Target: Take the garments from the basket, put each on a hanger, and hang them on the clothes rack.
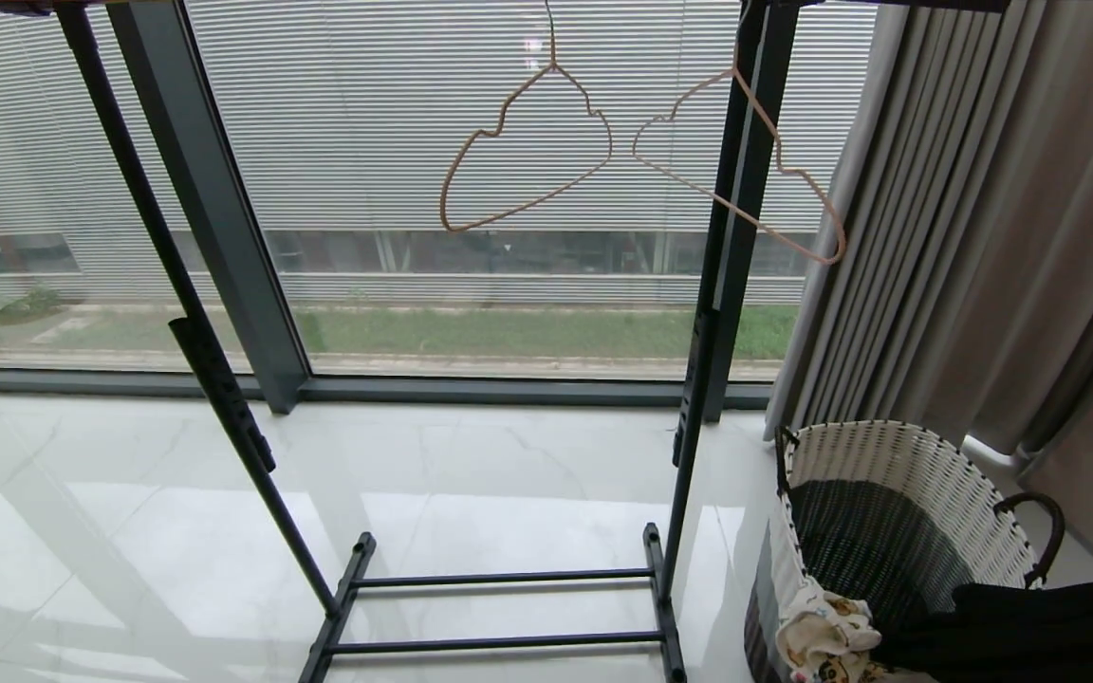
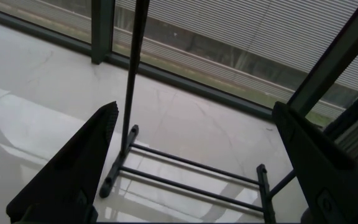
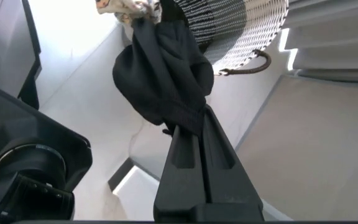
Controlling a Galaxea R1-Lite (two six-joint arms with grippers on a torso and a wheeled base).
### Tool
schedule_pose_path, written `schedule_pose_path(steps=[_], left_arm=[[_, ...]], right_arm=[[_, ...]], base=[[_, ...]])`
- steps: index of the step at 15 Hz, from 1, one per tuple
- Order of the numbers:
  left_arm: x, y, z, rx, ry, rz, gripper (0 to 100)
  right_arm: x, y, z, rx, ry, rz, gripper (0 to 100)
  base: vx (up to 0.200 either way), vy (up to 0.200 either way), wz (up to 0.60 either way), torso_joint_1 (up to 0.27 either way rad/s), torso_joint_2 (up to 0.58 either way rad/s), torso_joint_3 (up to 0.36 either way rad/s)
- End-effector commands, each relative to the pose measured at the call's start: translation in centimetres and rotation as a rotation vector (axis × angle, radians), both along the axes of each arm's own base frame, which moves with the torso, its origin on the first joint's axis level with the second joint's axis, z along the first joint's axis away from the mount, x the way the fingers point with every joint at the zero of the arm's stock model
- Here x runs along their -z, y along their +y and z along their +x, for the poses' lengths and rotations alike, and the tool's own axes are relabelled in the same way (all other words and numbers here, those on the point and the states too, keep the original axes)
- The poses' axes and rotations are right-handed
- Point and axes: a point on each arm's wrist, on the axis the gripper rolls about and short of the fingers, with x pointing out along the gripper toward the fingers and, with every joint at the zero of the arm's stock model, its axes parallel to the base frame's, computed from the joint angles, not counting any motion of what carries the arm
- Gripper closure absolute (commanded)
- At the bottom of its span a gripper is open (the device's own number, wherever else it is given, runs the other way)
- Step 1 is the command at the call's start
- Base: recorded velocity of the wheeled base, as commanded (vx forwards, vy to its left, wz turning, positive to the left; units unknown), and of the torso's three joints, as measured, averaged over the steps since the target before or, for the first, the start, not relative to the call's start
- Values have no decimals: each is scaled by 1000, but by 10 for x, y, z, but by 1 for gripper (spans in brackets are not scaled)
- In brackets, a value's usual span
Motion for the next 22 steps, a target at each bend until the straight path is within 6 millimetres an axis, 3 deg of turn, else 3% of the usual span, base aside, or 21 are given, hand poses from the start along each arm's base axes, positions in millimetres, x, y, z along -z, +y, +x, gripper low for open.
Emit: schedule_pose_path(steps=[1, 7, 13, 15, 18, 20, 22], left_arm=[[0, 0, 0, -1, 1, -1, 0], [0, 0, 0, -1, 1, -1, 0], [0, -1, 0, 33, 3, 15, 0], [1, -3, 0, 126, 23, 160, 0], [0, -4, 0, 183, 14, 198, 0], [-38, -3, 5, 235, -13, 146, 0], [-82, -4, 22, 272, -17, 131, 0]], right_arm=[[-1, 1, 0, -12, -6, 0, 100], [-1, 4, 0, -64, -4, 7, 100], [-1, 10, 1, -175, 6, 80, 100], [-3, 12, 3, -213, 3, 114, 100], [-8, 19, 13, -284, -9, 132, 100], [-7, 24, 20, -315, -5, 133, 100], [-5, 26, 27, -315, 18, 130, 100]], base=[[-200, 0, 0, 2, 12, 2], [-200, 0, 0, 1, 3, 3], [0, 0, 0, 0, 0, 0], [0, 0, 0, 0, 0, 0], [0, 0, 0, 0, 0, 0], [0, 0, 0, 0, 0, 0], [0, 0, 0, 0, 0, 0]])
